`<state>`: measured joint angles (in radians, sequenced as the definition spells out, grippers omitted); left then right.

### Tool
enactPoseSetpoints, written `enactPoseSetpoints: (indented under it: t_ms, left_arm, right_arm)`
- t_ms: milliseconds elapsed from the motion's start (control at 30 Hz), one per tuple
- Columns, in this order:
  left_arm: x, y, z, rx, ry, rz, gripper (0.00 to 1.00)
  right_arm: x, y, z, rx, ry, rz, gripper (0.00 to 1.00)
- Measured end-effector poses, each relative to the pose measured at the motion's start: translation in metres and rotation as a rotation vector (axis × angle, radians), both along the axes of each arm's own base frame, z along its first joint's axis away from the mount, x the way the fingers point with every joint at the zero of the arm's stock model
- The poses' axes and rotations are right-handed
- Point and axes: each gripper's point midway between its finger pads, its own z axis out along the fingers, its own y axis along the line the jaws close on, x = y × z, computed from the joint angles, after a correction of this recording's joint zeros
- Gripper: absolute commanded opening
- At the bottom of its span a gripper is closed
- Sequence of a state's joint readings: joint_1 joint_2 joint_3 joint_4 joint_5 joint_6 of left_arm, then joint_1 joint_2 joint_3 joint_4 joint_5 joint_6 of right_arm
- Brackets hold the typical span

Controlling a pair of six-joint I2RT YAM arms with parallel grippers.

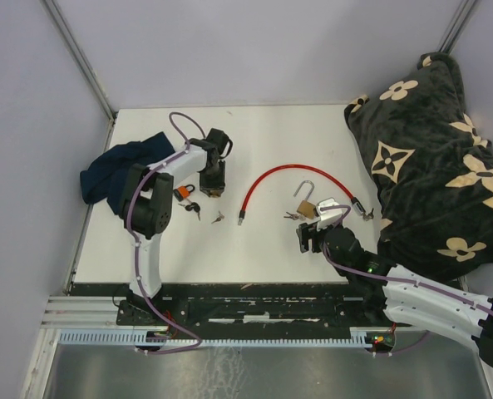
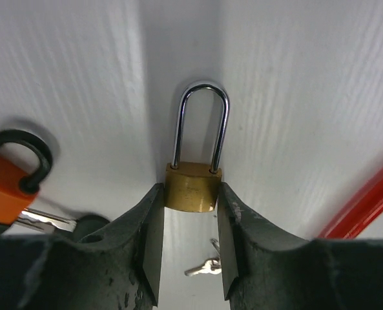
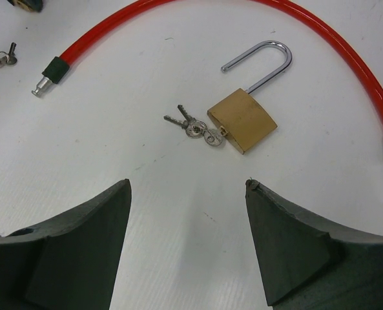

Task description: Unlock with the key

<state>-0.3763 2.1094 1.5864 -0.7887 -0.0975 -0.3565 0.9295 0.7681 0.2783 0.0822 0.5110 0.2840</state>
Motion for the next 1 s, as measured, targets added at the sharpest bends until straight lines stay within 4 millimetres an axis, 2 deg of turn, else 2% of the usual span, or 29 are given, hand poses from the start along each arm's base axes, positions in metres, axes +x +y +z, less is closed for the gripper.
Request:
enactPoseSetpoints:
  t_ms: [100,167,233,400,667,767,867,1000]
  left_arm:
    - [-0.02,-0.014,-0.001,-0.003,0.015,-0.023,0.39]
    - [-0.03,-0.02,-0.001,-0.009,0.022,-0.021,0.49]
    - [-0.039,-0.025,-0.001,-0.027,0.036,-0.009,0.55]
    - [-0.046,-0.033,0.0,-0.077,0.041,0.032,0.64]
    - [-0.066,-0.035,0.006,-0.136,0.055,0.047,0.66]
    - [-0.08,-0.035,0.002,-0.155,0.077,0.042,0.65]
    - [-0.094,-0.04,0.001,-0.17,0.092,0.02,0.61]
    - [-0.108,-0.049,0.0,-0.179,0.098,-0.011,0.48]
  right_arm:
    - [-0.001,0.002,0.0,0.008,0.003,0.009,0.8]
    - [-0.001,0.003,0.001,0.014,0.004,0.011,0.8]
    - [-0.001,0.003,0.001,0.018,0.003,0.013,0.8]
    - [-0.002,0.005,0.002,0.022,0.005,0.022,0.8]
    - [-0.004,0.007,0.0,0.028,0.016,0.034,0.8]
    - [-0.004,0.007,-0.002,0.026,0.022,0.034,0.81]
    - [-0.005,0.008,-0.004,0.022,0.031,0.035,0.8]
    - [-0.006,0.009,-0.009,0.014,0.045,0.041,0.81]
